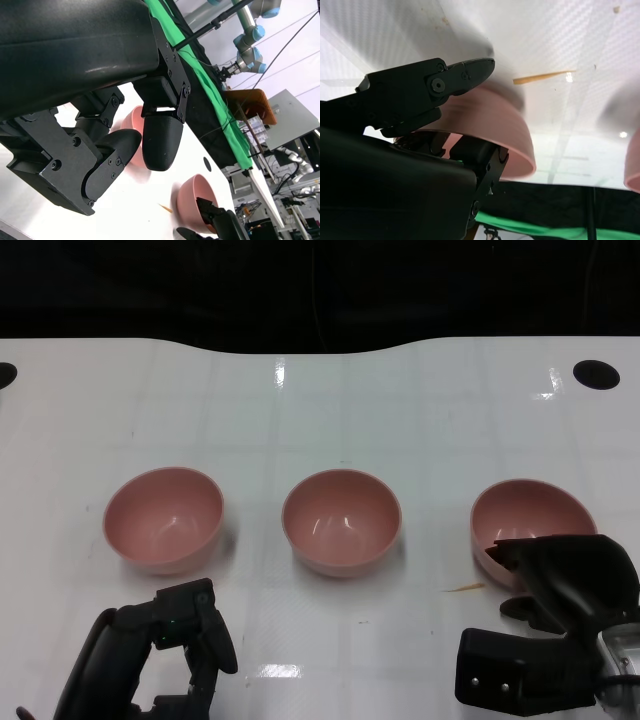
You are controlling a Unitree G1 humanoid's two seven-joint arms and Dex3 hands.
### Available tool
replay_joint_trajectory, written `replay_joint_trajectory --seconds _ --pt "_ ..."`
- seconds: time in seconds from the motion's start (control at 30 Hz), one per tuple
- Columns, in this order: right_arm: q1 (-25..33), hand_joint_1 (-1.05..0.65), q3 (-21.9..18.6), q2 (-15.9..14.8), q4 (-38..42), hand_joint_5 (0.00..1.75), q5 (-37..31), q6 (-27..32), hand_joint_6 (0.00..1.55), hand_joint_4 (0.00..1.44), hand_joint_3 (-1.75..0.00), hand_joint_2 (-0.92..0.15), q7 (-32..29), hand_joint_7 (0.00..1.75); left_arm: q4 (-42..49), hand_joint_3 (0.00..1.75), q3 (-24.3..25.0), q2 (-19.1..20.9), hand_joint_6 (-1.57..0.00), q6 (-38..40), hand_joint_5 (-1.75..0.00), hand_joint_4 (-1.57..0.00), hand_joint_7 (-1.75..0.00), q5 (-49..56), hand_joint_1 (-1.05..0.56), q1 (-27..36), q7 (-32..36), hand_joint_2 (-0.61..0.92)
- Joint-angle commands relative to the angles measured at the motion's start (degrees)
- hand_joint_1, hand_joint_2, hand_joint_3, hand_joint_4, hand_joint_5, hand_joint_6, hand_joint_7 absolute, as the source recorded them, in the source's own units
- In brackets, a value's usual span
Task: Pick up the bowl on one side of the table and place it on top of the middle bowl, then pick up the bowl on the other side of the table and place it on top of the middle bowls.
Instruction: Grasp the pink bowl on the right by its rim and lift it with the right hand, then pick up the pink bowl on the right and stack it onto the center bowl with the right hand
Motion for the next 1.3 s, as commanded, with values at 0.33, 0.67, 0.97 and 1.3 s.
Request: replay_joint_trajectory --seconds 0.33,0.67,0.97,1.3 --pt "-3.0 -0.17 -0.1 -2.4 4.4 1.75 3.1 -6.9 1.08 0.95 -0.15 -0.92 -7.1 0.01 0.8 1.56 0.2 -0.1 -0.86 -0.4 -1.71 -0.90 -1.51 -0.5 -0.04 0.0 0.1 0.27" --pt "-3.8 -0.24 -2.0 -6.1 -3.9 1.75 4.1 -9.1 0.72 0.94 -1.06 -0.48 -4.9 1.64 1.1 1.55 0.3 -0.7 -0.86 0.3 -1.72 -0.89 -1.53 0.3 -0.04 -0.1 1.0 0.28" --pt "-4.0 -0.24 -3.0 -6.3 -12.2 1.75 6.9 -12.1 0.78 0.98 -1.27 -0.37 -1.9 1.57 3.0 1.53 0.2 -1.7 -0.86 1.0 -1.71 -0.90 -1.52 0.9 -0.03 -1.7 1.9 0.30" --pt "-5.4 -0.20 -3.2 -3.8 -17.7 1.75 8.2 -11.9 0.72 0.98 -1.30 -0.35 2.0 1.75 3.7 1.57 0.3 -1.3 -0.85 -0.7 -1.70 -0.91 -1.53 2.2 -0.03 -1.8 2.4 0.27"
